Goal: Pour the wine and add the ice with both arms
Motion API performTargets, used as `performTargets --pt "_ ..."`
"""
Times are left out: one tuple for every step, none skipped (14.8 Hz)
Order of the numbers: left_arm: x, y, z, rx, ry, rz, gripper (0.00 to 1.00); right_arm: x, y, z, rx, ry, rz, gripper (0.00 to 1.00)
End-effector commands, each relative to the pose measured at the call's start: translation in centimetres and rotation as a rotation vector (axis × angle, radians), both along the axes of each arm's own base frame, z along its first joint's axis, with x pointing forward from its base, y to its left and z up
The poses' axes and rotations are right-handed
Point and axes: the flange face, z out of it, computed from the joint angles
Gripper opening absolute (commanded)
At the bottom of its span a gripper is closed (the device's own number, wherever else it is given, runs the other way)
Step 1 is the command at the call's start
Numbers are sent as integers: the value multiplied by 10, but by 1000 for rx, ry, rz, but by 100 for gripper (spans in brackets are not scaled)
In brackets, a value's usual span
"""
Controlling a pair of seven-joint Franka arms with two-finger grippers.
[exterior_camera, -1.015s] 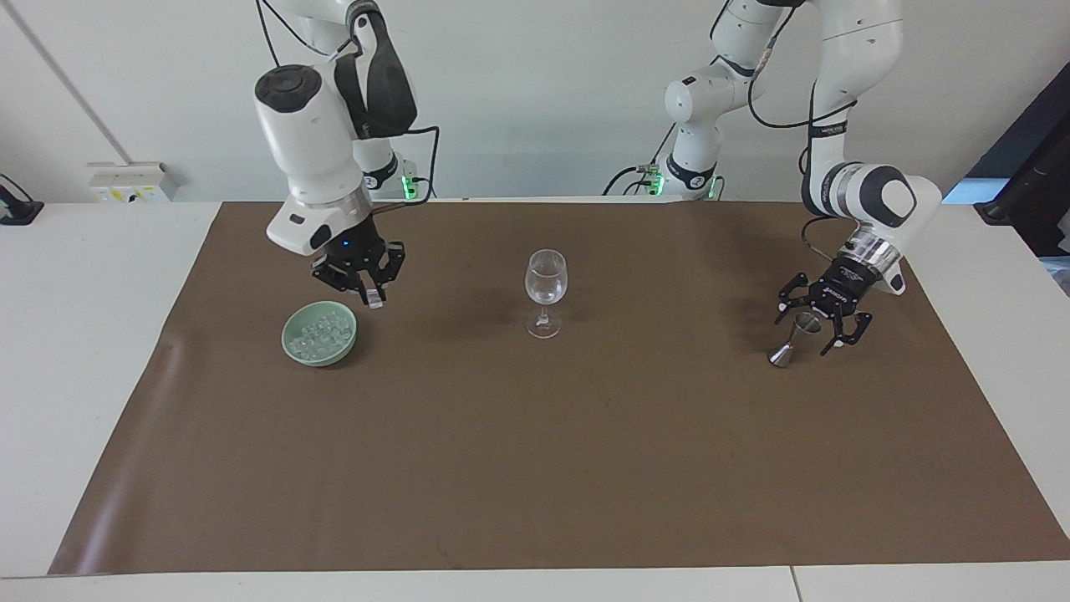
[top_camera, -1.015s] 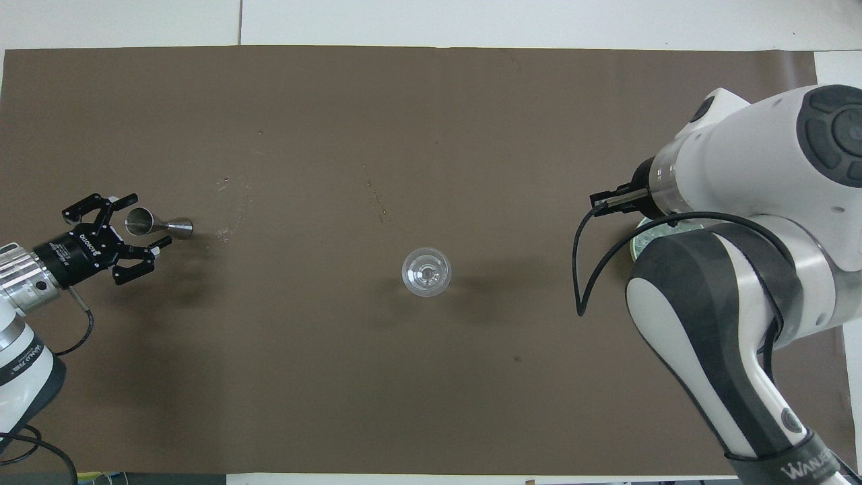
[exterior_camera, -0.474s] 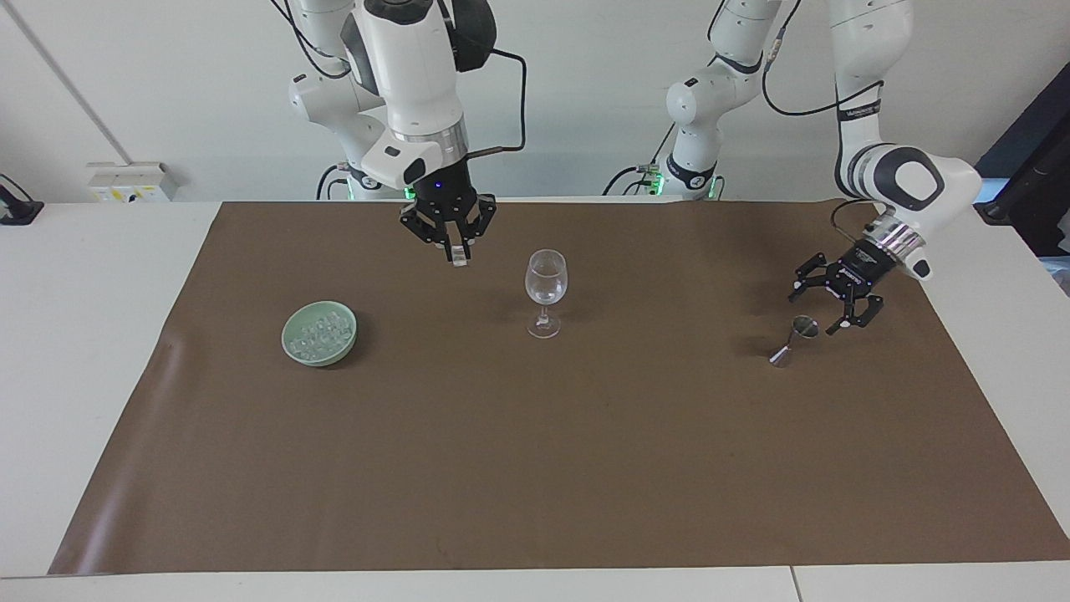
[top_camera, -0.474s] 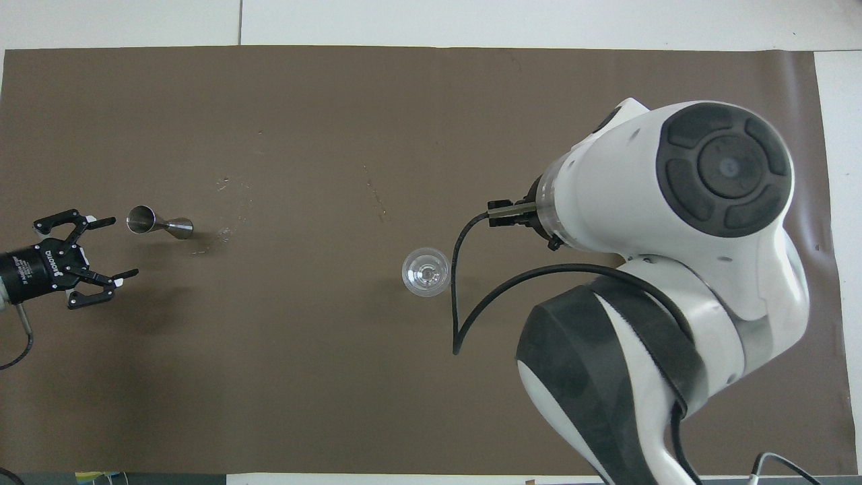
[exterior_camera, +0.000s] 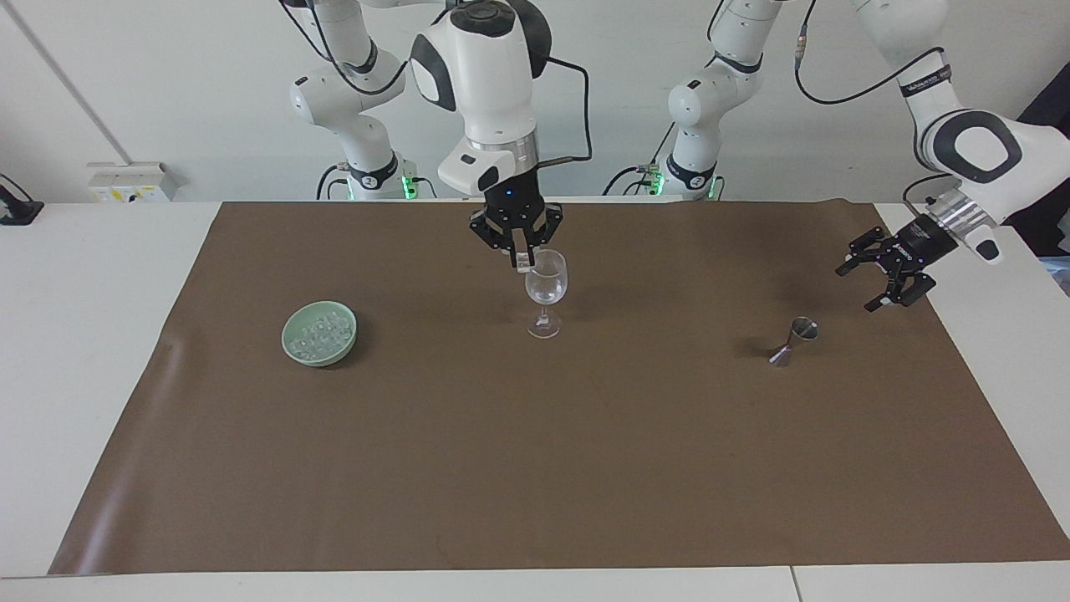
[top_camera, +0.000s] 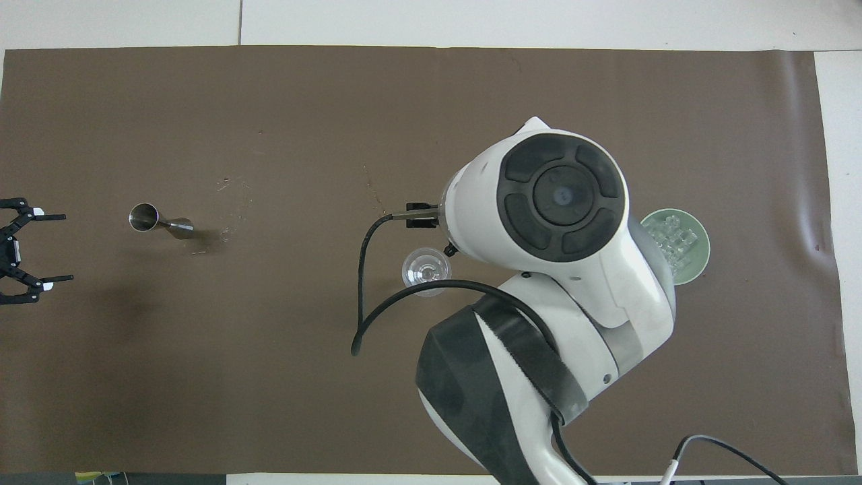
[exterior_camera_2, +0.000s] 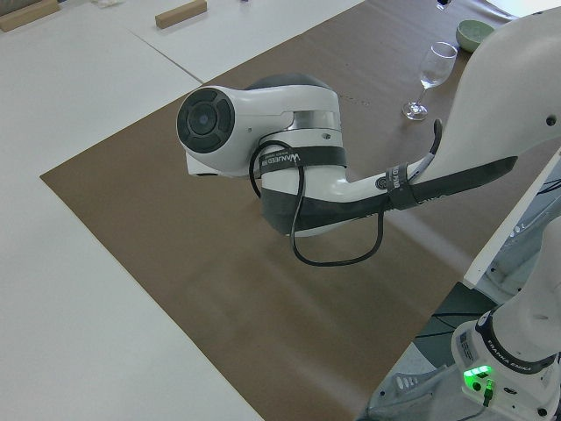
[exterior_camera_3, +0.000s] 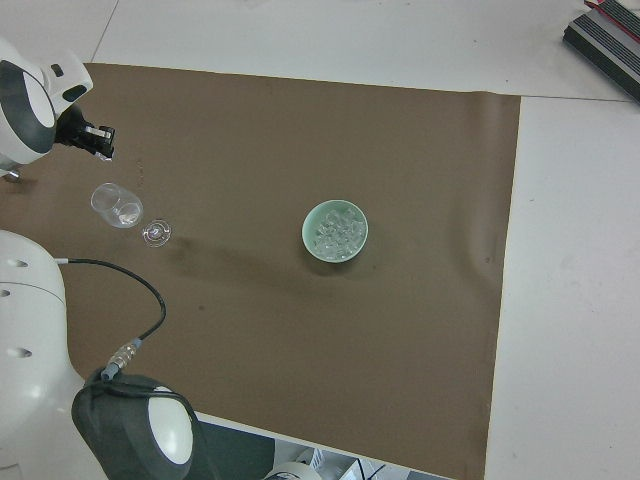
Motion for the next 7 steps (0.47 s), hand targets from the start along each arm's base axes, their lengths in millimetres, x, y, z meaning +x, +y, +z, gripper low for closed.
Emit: performTargets --pt "26 -27 22 91 6 -151 100 -3 8 -2 3 16 -16 0" --pt "30 -42 31 126 14 -205 100 -5 8 -3 -1 20 -13 0" --pt "33 -52 40 158 11 -242 100 -14 16 -7 -4 26 2 0" --pt "36 -63 47 183 7 -278 100 -19 18 -11 -8 30 10 0" --pt "38 -81 58 213 -6 -321 100 -20 16 -15 -14 37 10 0" --pt "39 -94 61 237 -8 -356 100 -23 17 -14 -14 38 12 0" --pt "40 -112 69 260 -24 -402 100 -25 17 -16 -16 42 10 0"
